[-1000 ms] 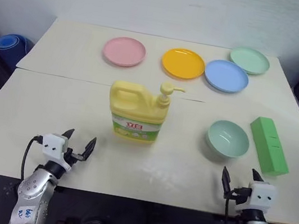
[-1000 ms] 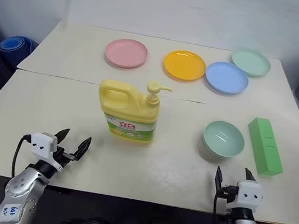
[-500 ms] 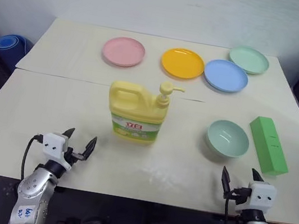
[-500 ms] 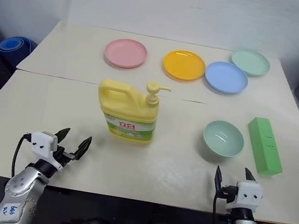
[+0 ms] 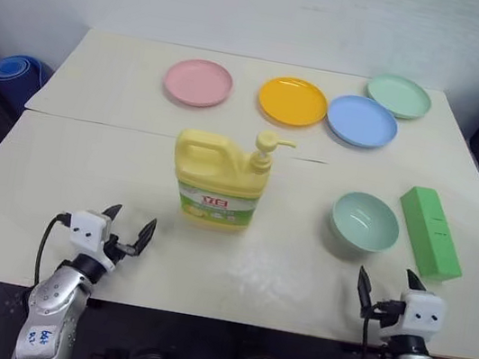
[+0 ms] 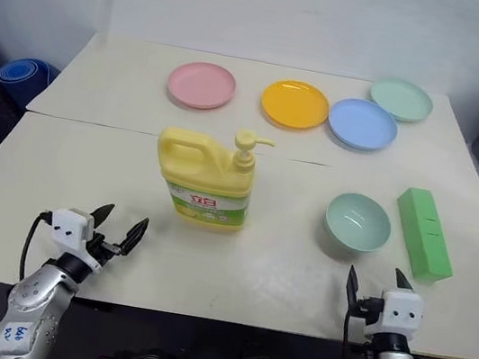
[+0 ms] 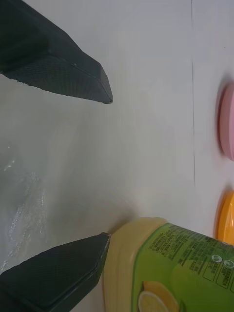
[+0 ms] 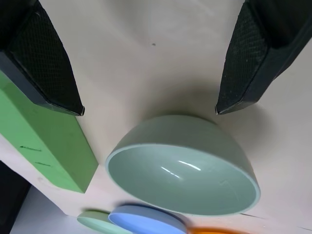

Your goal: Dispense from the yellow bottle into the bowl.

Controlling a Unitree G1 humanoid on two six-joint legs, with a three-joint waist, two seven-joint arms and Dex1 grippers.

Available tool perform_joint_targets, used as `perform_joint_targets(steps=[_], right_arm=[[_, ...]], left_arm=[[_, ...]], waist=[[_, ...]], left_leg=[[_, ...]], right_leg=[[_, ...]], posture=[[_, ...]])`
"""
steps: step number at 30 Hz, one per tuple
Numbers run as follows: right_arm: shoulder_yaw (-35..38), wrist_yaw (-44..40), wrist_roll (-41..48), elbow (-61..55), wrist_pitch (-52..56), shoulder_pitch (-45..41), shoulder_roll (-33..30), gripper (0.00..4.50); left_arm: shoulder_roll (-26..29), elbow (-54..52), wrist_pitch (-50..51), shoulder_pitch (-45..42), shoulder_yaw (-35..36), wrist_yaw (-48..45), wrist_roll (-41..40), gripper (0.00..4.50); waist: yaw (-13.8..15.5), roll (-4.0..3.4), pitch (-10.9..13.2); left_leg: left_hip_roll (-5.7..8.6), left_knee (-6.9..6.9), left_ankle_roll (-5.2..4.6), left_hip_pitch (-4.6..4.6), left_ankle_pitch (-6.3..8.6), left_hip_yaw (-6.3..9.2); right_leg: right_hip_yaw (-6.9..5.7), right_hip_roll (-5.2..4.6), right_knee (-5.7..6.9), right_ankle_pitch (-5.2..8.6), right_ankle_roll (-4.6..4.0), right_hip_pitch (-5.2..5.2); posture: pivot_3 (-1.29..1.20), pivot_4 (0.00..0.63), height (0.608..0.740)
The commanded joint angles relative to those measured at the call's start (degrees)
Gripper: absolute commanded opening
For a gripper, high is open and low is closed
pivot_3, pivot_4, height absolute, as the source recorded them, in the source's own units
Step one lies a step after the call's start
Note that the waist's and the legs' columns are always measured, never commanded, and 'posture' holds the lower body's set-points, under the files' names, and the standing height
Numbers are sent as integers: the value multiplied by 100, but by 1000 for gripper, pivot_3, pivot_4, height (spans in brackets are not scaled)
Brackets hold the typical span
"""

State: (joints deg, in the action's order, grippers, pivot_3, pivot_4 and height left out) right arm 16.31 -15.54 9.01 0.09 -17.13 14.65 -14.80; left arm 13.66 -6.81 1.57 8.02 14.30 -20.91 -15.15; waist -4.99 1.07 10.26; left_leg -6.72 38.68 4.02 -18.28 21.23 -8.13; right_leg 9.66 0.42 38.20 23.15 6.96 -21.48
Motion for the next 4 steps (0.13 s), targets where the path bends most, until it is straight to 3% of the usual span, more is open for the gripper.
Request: perform_joint_targets(steps=[1,4], right_arm=[[174,-5,89,-113,-105,29,-99,4500],[210,14,102,-77,-124,13,-111,4500]], left_arm=[[129,-363,28,22,-8,73,88,4483],[258,-432,36,34,-67,156,347,4483]], waist=[[0,0,0],[0,0,0]], left_leg=[[0,0,0,0,0,0],[-1,-2,0,1,0,0]], right_leg=[[0,0,0,0,0,0],[0,0,0,0,0,0]], posture=[[0,150,740],[0,150,740]])
